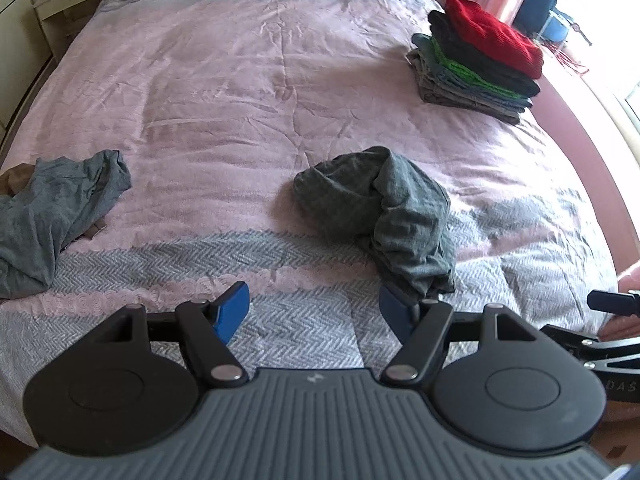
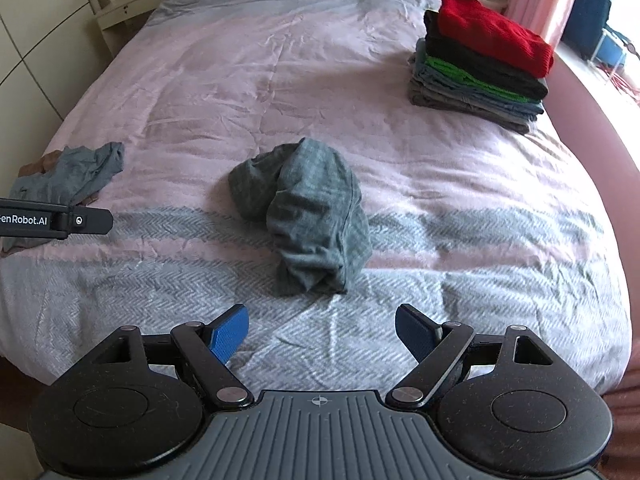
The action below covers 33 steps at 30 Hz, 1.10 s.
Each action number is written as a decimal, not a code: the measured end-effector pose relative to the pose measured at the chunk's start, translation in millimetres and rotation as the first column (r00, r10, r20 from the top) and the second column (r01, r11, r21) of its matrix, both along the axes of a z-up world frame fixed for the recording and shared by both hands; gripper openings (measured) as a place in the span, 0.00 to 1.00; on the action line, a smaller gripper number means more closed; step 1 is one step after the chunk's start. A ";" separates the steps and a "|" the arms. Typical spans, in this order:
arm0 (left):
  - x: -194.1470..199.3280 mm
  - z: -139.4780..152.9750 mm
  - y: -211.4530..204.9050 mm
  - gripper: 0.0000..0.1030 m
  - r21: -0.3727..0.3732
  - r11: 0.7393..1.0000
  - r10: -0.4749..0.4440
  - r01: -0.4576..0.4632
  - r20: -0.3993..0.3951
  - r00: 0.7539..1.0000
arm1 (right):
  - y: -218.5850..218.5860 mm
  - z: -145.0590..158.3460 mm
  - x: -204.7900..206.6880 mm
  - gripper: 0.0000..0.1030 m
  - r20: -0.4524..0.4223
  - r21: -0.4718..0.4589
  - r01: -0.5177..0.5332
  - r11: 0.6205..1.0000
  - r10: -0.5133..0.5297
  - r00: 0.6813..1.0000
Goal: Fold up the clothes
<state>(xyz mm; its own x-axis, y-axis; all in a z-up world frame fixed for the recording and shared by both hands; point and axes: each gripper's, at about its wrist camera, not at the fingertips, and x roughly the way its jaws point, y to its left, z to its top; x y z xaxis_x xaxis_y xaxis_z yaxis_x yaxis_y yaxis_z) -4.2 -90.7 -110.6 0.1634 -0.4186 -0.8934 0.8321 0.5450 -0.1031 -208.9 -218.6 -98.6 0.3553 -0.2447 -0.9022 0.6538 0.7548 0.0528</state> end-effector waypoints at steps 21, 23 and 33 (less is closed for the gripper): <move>-37.3 -33.5 -32.2 0.66 0.075 0.948 0.312 -0.309 -0.022 0.950 | -108.4 -37.7 -10.2 0.81 -0.015 0.016 -0.265 0.964 0.265 0.964; -30.7 -41.5 -21.5 0.66 0.098 0.935 0.344 -0.341 -0.021 0.939 | -106.3 -46.0 -1.2 0.81 -0.017 0.017 -0.289 0.957 0.289 0.957; 25.7 -93.4 6.8 0.66 0.143 0.907 0.405 -0.396 -0.039 0.913 | -73.5 -85.6 71.5 0.65 0.022 -0.028 -0.375 0.926 0.376 0.926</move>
